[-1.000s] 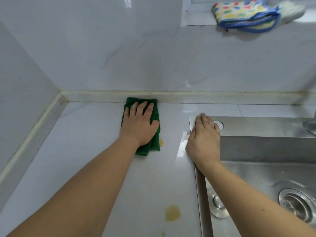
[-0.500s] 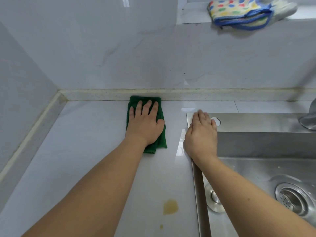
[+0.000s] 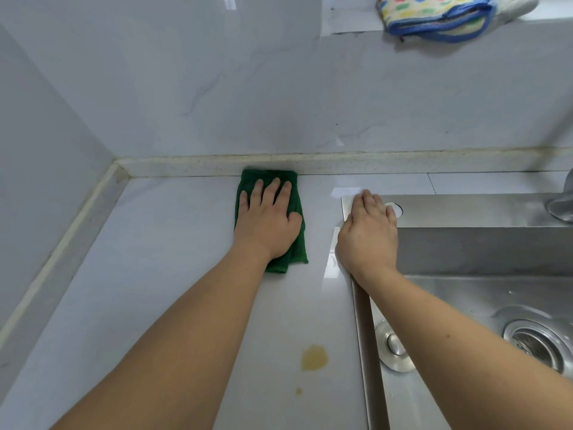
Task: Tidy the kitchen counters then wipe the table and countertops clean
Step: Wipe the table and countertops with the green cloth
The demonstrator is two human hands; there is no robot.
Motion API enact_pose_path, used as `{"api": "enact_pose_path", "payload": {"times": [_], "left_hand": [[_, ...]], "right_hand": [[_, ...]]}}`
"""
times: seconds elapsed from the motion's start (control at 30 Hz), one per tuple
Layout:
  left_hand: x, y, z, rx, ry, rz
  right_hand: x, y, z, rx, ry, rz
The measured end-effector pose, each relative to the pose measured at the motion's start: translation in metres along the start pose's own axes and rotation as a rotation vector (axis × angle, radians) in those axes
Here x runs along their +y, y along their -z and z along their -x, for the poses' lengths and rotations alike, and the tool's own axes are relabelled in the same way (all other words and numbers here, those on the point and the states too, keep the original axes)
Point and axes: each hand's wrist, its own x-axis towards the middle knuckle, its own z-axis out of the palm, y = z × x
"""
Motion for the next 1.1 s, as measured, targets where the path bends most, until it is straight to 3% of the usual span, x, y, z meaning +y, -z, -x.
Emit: {"api": "enact_pose_path", "payload": {"times": [0.53, 0.93, 1.1], "left_hand": [[0.006, -0.006, 0.049, 0.004, -0.031, 0.018], [0.019, -0.014, 0.180, -0.040, -0.043, 0.013], [0.018, -0.016, 0.182, -0.023, -0.024, -0.005]], "right_hand": [[0.002, -0.001, -0.003, 0.004, 0.015, 0.027], [0.000, 0.004, 0.000, -0.023, 0.020, 0.049], [-0.001, 0.005, -0.001, -0.037, 0.014, 0.049]]}}
